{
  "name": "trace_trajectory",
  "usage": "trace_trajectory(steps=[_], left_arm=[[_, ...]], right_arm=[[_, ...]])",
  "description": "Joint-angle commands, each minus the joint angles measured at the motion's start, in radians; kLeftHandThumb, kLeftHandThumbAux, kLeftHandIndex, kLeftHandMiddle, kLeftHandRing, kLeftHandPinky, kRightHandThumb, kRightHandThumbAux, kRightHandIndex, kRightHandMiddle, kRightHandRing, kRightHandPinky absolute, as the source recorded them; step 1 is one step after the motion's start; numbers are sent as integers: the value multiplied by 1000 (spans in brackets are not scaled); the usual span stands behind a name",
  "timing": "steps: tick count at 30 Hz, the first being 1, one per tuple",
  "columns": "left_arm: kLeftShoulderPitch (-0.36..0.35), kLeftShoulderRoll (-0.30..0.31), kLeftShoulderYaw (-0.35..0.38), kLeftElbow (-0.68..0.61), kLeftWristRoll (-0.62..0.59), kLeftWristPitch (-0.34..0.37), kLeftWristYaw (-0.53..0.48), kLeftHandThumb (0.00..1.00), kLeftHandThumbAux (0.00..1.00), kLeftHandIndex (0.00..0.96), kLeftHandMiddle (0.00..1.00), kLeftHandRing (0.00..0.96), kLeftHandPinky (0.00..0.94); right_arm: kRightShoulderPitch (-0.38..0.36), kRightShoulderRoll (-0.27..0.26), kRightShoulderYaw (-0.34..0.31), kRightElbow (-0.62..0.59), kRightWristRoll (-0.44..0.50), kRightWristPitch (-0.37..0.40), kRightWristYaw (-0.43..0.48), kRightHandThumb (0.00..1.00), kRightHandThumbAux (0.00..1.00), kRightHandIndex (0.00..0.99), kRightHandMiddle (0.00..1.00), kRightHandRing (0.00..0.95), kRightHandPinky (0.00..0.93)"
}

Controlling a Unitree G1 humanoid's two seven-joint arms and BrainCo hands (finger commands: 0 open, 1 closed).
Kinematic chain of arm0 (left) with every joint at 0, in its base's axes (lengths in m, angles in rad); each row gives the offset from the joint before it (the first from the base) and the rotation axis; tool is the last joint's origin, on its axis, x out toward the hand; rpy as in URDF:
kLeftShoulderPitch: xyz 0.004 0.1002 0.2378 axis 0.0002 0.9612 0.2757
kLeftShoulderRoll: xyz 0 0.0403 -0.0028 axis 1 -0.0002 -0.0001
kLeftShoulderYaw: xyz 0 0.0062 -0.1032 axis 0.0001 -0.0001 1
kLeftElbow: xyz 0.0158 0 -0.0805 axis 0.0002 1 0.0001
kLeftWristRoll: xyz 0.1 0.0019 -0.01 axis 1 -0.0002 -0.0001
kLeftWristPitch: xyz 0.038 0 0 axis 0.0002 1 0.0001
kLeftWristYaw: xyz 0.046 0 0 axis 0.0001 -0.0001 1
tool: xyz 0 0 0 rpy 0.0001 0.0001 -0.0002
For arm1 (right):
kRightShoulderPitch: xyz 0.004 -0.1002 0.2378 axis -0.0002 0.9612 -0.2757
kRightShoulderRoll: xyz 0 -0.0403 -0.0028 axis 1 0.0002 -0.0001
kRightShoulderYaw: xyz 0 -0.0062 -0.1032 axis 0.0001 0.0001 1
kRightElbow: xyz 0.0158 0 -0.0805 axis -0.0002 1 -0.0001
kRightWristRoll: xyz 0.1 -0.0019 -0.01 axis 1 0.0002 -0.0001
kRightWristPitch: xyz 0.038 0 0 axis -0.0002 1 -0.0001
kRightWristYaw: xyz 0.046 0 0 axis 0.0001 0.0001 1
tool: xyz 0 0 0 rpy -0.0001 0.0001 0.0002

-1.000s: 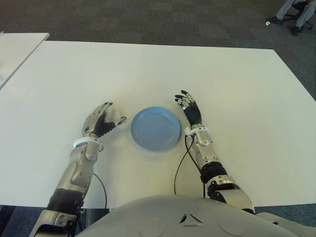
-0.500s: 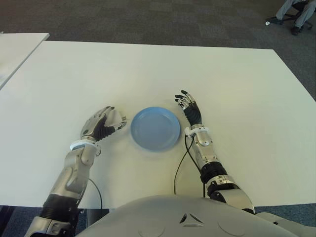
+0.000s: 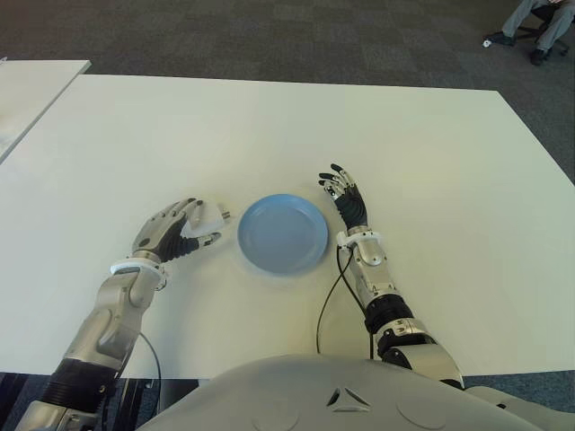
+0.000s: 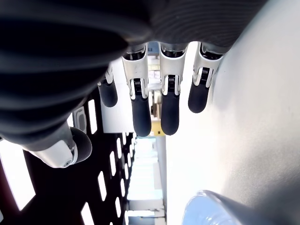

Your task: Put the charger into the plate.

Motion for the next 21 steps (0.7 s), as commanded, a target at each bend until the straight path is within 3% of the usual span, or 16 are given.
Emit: trace_trajectory(steps=[1, 13, 21], left_arm=[[9, 33, -3, 17, 10, -39, -6, 152, 352, 0, 0, 0, 29], [-3, 108, 12, 99, -6, -173, 16, 172, 348, 0, 0, 3, 89], [-19, 123, 11, 115, -12, -194, -5, 183, 365, 0, 0, 26, 124]], right_arm=[[16, 4, -5, 30, 7, 9, 2, 0, 523, 123, 286, 259, 198], [10, -4, -8, 41, 5, 3, 11, 0, 527, 126, 292, 265, 202], [5, -9, -11, 55, 5, -11, 20, 0, 521, 132, 309, 283, 213]])
